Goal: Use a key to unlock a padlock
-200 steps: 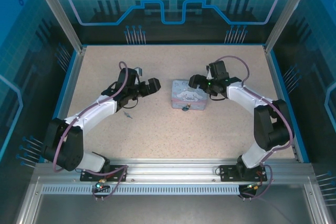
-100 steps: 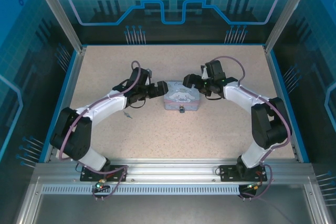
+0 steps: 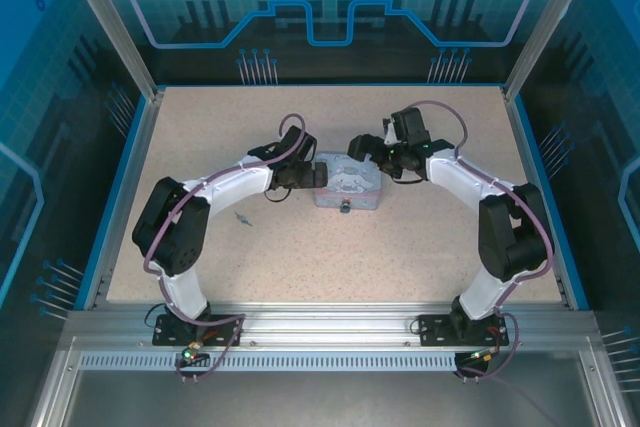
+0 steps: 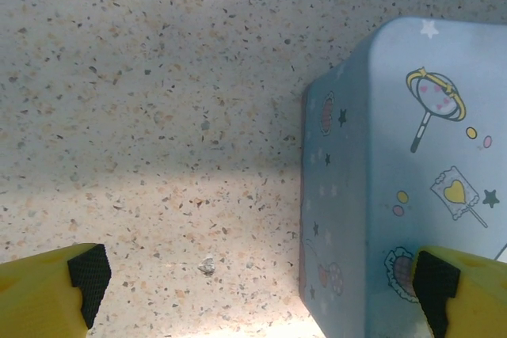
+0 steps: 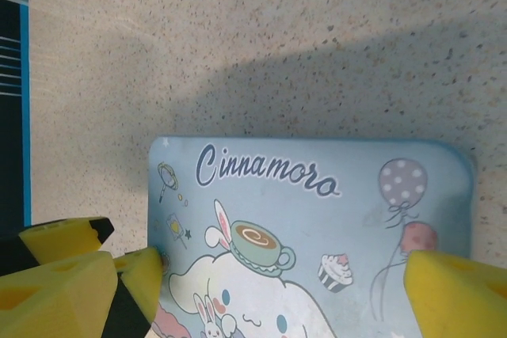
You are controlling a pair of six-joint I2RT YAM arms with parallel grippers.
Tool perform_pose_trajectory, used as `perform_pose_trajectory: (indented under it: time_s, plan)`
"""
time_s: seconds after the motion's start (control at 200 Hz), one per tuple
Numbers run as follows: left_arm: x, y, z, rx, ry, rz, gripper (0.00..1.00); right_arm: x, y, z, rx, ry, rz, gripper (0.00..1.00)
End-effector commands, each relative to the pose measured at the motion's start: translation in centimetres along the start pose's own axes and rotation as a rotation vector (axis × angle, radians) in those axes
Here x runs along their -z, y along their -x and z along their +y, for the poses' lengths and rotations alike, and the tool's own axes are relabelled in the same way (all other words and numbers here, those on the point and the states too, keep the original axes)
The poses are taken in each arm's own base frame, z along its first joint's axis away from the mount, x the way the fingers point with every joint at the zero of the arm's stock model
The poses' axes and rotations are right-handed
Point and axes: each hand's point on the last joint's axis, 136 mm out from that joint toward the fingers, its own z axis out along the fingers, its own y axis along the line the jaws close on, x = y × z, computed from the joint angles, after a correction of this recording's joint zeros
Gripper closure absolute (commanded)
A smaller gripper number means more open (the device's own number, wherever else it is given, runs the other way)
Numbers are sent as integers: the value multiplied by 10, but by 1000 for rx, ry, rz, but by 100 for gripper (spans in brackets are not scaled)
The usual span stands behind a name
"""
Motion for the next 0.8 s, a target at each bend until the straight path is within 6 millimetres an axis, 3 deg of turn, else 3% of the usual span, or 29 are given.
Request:
perform_pose_trajectory:
  time_s: [0.0,0.105,0.205,0.395,0.605,0.795]
  plan:
    - [-14,-39,37,-48,156,116,1,27,21,-4,-15,0,-49,5]
    - [-13,-40,36,-36,145,116,1,38,25,-20,-22,-28,-61,5]
    - [-4,-33,27,-23,98,90,1,35,16,-38,-39,-64,-38,5]
    - [39,3,-6,23,-78,-25,1,20,-7,-52,-87,-65,5,6]
    - [90,38,-20,77,-178,-148,1,-2,-26,-23,-83,-16,64,6]
    - [118,48,-4,138,-210,-232,1,-17,-28,1,-75,16,82,6]
